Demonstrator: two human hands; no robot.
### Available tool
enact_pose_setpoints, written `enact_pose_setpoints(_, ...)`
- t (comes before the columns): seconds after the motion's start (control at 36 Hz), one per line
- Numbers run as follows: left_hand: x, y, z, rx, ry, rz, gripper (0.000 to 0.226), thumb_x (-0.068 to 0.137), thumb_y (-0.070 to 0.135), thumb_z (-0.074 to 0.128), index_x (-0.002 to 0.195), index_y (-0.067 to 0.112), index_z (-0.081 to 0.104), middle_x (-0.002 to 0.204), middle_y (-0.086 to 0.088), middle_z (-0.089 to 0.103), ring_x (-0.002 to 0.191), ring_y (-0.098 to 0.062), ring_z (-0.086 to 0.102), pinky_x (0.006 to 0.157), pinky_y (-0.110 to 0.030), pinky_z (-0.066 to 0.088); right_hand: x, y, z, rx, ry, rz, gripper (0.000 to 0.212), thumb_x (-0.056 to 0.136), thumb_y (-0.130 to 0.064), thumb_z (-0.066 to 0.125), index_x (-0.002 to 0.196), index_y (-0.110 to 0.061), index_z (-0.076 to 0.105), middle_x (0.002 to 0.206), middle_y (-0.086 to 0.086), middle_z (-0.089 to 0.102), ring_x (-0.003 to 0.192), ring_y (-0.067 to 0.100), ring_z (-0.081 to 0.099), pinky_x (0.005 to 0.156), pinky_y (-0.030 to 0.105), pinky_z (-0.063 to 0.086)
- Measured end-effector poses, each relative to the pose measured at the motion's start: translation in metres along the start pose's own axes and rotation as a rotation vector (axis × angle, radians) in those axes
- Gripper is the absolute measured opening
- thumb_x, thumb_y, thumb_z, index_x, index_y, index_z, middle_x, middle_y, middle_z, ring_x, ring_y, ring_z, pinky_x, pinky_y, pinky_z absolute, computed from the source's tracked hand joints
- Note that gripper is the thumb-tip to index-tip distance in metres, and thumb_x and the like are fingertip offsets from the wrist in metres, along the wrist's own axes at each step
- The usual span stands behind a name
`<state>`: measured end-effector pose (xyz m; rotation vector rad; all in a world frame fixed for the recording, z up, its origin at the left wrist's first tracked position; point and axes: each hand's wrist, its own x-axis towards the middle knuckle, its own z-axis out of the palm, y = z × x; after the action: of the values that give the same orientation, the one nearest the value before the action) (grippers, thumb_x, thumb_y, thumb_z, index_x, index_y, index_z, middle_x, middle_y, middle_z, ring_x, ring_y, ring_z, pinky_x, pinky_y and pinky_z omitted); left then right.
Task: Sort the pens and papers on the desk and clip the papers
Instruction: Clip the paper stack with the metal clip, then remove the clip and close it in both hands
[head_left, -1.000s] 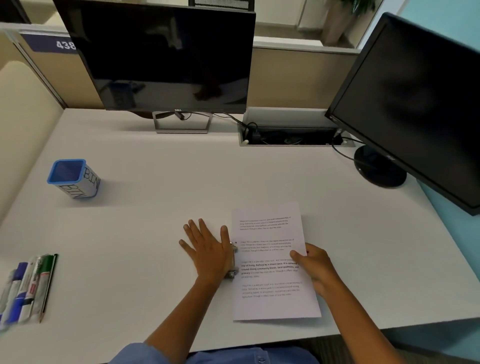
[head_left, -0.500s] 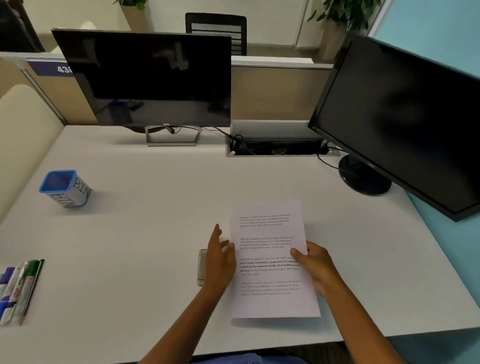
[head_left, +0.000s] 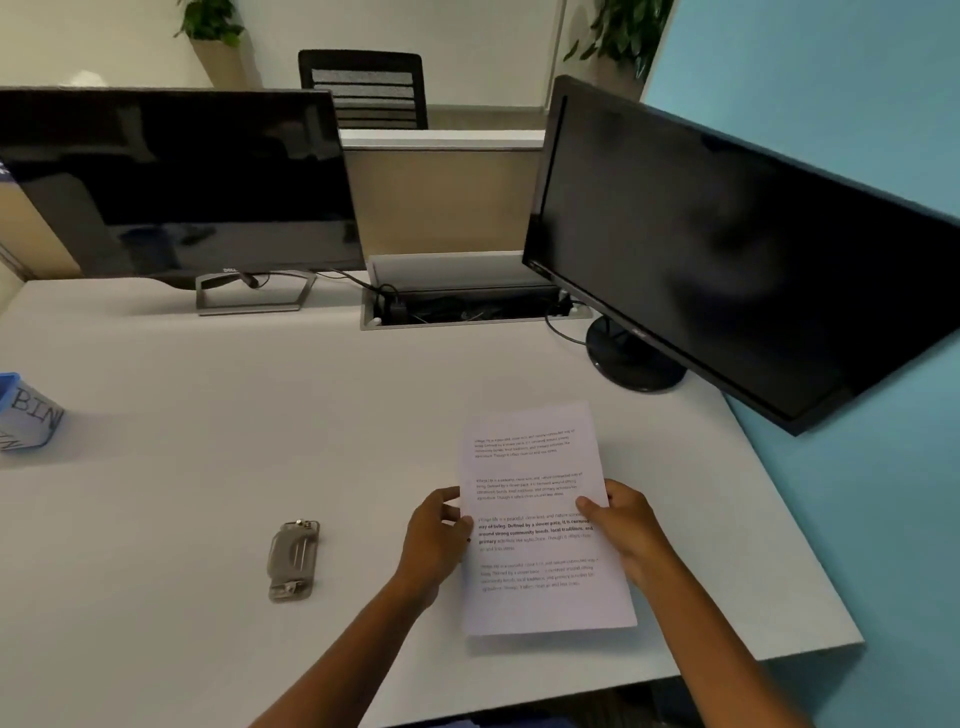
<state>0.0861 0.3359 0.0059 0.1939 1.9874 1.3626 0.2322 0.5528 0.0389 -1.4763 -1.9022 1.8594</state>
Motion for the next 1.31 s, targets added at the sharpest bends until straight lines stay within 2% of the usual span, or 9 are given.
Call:
enact_pose_setpoints(0.08, 0.003, 0.010, 0.033, 0.007, -0.034, 0.000, 0.033, 0.099, 0.016, 0.065, 0.131, 0.025, 0.059, 0.105, -0.005, 0.070, 0.092, -0.022, 0.074, 0.068, -0.033, 0.066, 0.012, 0.008, -0.030, -0.052, 0.038, -0.004, 0.022, 0.098, -0.012, 0.066, 0.118, -0.021, 0.071, 0.110, -0.005, 0.077, 0.095, 0.019, 0.076, 0.077, 0.033, 0.063)
enact_pose_setpoints(0.17, 0.007, 0.018, 0.065, 0.021, -0.075, -0.018, 0.035, 0.098, 0.014, 0.066, 0.131, 0.025, 0.058, 0.105, -0.006, 0.070, 0.089, -0.021, 0.075, 0.062, -0.027, 0.063, 0.022, 0.014, -0.059, -0.079, 0.092, -0.015, 0.023, 0.097, -0.010, 0.067, 0.118, -0.019, 0.067, 0.110, -0.003, 0.075, 0.094, 0.017, 0.074, 0.071, 0.027, 0.061)
enact_pose_setpoints(0.25, 0.011, 0.025, 0.098, 0.026, -0.142, -0.033, 0.038, 0.096, 0.008, 0.066, 0.129, 0.025, 0.058, 0.106, -0.007, 0.070, 0.090, -0.021, 0.075, 0.068, -0.034, 0.067, 0.033, 0.018, -0.088, -0.095, 0.146, -0.025, 0.026, 0.096, -0.007, 0.068, 0.118, -0.020, 0.064, 0.108, -0.002, 0.073, 0.092, 0.015, 0.072, 0.064, 0.022, 0.057)
enact_pose_setpoints(0.53, 0.012, 0.048, 0.189, 0.085, -0.321, -0.005, 0.046, 0.095, 0.008, 0.067, 0.133, 0.028, 0.051, 0.114, 0.000, 0.068, 0.103, -0.024, 0.073, 0.083, -0.043, 0.066, 0.070, 0.039, -0.170, -0.192, 0.307, -0.016, 0.037, 0.093, -0.003, 0.069, 0.127, -0.014, 0.060, 0.111, 0.002, 0.069, 0.097, 0.022, 0.069, 0.072, 0.028, 0.057)
enact_pose_setpoints(0.72, 0.016, 0.056, 0.226, 0.148, -0.394, 0.003, 0.047, 0.093, 0.013, 0.070, 0.133, 0.031, 0.051, 0.119, 0.002, 0.066, 0.107, -0.025, 0.070, 0.090, -0.044, 0.064, 0.084, 0.047, -0.200, -0.306, 0.397, -0.011, 0.034, 0.092, -0.001, 0.065, 0.123, -0.014, 0.061, 0.114, 0.004, 0.070, 0.081, 0.009, 0.062, 0.056, 0.015, 0.045)
enact_pose_setpoints(0.86, 0.017, 0.057, 0.237, 0.179, -0.432, -0.002, 0.055, 0.092, 0.007, 0.069, 0.141, 0.023, 0.050, 0.125, -0.002, 0.064, 0.116, -0.028, 0.067, 0.097, -0.048, 0.061, 0.091, 0.053, -0.207, -0.373, 0.428, -0.024, 0.041, 0.092, 0.000, 0.062, 0.131, -0.012, 0.060, 0.125, 0.010, 0.070, 0.105, 0.029, 0.068, 0.080, 0.036, 0.061)
enact_pose_setpoints(0.94, 0.018, 0.058, 0.238, 0.206, -0.436, -0.009, 0.056, 0.093, 0.007, 0.069, 0.142, 0.022, 0.049, 0.128, -0.004, 0.063, 0.118, -0.029, 0.065, 0.099, -0.048, 0.060, 0.093, 0.055, -0.207, -0.443, 0.448, -0.018, 0.044, 0.093, -0.004, 0.064, 0.136, -0.012, 0.058, 0.130, 0.011, 0.067, 0.114, 0.035, 0.067, 0.090, 0.047, 0.061)
enact_pose_setpoints(1.14, 0.023, 0.057, 0.236, 0.260, -0.403, -0.006, 0.056, 0.092, 0.012, 0.071, 0.144, 0.019, 0.050, 0.126, -0.001, 0.063, 0.116, -0.024, 0.064, 0.098, -0.045, 0.061, 0.091, 0.056, -0.205, -0.670, 0.512, 0.004, 0.051, 0.092, -0.020, 0.073, 0.140, -0.013, 0.057, 0.134, 0.014, 0.061, 0.123, 0.038, 0.058, 0.097, 0.053, 0.056)
enact_pose_setpoints(1.31, 0.023, 0.054, 0.227, 0.343, -0.362, 0.018, 0.060, 0.096, 0.022, 0.068, 0.150, 0.019, 0.044, 0.124, 0.003, 0.060, 0.111, -0.019, 0.064, 0.100, -0.036, 0.059, 0.084, 0.055, -0.203, -0.778, 0.558, 0.012, 0.056, 0.091, -0.029, 0.076, 0.142, -0.016, 0.056, 0.139, 0.013, 0.057, 0.127, 0.036, 0.054, 0.099, 0.050, 0.053)
